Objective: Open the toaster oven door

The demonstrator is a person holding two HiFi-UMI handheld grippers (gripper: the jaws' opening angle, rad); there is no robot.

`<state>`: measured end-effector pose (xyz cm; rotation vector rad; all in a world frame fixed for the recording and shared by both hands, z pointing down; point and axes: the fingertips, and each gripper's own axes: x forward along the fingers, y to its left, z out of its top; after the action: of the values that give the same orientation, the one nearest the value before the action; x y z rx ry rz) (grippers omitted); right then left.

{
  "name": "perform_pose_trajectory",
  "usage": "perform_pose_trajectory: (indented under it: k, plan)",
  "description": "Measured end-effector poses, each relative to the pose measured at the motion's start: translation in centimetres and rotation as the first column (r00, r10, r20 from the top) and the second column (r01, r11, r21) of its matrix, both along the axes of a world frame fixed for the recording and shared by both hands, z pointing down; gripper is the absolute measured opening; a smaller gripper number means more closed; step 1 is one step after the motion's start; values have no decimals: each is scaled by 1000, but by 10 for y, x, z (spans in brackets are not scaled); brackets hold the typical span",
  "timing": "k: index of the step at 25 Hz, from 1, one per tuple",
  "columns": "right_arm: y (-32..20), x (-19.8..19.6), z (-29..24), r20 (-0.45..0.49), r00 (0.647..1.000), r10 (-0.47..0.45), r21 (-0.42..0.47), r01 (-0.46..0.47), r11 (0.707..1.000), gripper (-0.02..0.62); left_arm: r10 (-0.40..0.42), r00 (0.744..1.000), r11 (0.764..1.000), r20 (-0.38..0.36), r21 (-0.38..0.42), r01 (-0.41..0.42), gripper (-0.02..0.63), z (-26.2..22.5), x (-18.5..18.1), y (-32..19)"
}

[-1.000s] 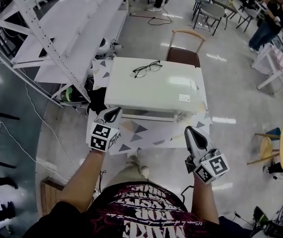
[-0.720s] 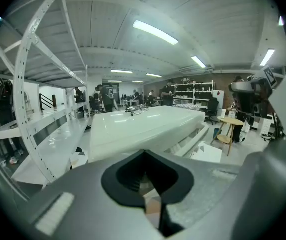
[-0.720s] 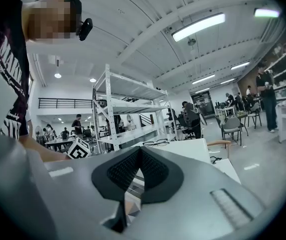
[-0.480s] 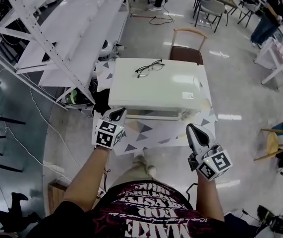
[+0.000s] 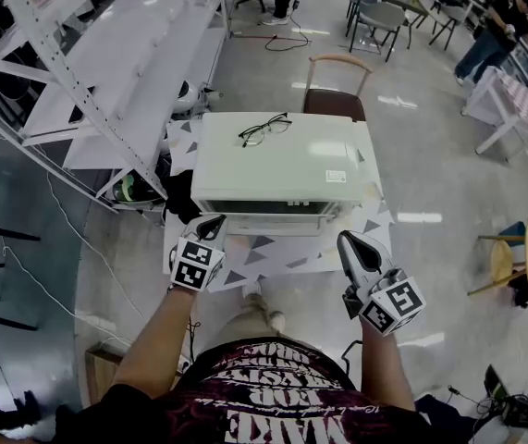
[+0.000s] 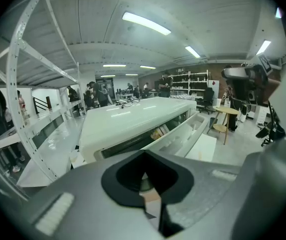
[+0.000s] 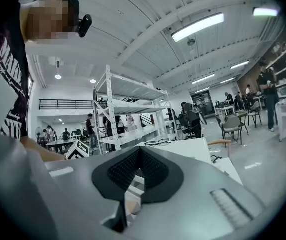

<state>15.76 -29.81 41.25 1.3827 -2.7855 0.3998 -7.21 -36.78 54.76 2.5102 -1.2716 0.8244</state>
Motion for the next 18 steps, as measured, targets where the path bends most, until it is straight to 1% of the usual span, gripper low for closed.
perform_pose_trajectory:
  k: [7,13,18]
  plan:
    - [10,-4,1,3,1000,-17,0,17,1000,25,6,999,1000,-38,7,-6,0,10,5,30]
    - [19,-11,1,1,999,-46,5,46,999,25,13,1000,999,-26,40,-12,0,17,7,49]
    - [26,-12,-6,-5,998,-57,22,57,998,25,12,999,1000,-39,20,-11,0,29,9,69]
